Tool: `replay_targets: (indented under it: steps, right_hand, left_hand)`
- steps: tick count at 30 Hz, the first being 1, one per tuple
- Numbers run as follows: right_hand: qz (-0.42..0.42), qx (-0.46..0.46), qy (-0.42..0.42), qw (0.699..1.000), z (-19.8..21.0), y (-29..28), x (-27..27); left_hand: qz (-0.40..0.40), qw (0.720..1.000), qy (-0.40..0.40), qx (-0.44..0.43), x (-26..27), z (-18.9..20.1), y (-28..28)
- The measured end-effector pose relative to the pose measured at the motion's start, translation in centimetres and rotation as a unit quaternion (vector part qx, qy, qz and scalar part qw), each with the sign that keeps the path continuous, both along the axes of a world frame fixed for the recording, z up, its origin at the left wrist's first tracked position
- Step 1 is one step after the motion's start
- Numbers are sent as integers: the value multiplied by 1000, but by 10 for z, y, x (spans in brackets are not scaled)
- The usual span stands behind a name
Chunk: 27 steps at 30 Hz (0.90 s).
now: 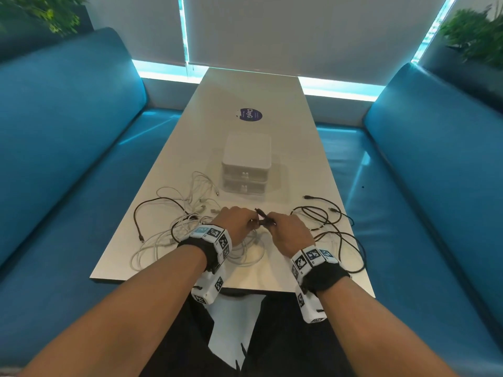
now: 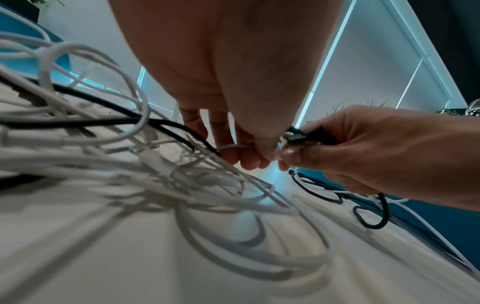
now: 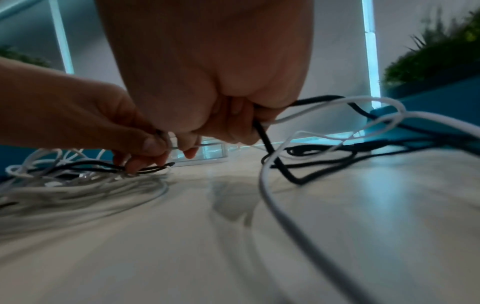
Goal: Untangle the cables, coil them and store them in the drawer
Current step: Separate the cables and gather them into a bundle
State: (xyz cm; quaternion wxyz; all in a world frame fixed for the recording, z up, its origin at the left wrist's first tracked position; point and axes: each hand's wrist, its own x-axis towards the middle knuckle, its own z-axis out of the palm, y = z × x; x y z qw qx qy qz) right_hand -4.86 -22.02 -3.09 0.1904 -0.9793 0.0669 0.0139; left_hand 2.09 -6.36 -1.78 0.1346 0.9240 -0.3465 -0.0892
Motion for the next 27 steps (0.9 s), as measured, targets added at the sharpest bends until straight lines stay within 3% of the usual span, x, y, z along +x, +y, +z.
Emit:
replay_targets:
  steps: [10, 19, 27]
  right_hand:
    - [-92, -63, 33, 993, 7, -23, -2]
    - [-9, 42, 9, 999, 3, 0, 1]
    - [-79, -41, 43, 995, -1, -22, -5]
  left_hand:
    - [-2, 1000, -10, 5, 8, -4, 1]
    - [3, 1000, -28, -10, 2, -8, -5]
    - [12, 1000, 12, -15, 9, -9, 3]
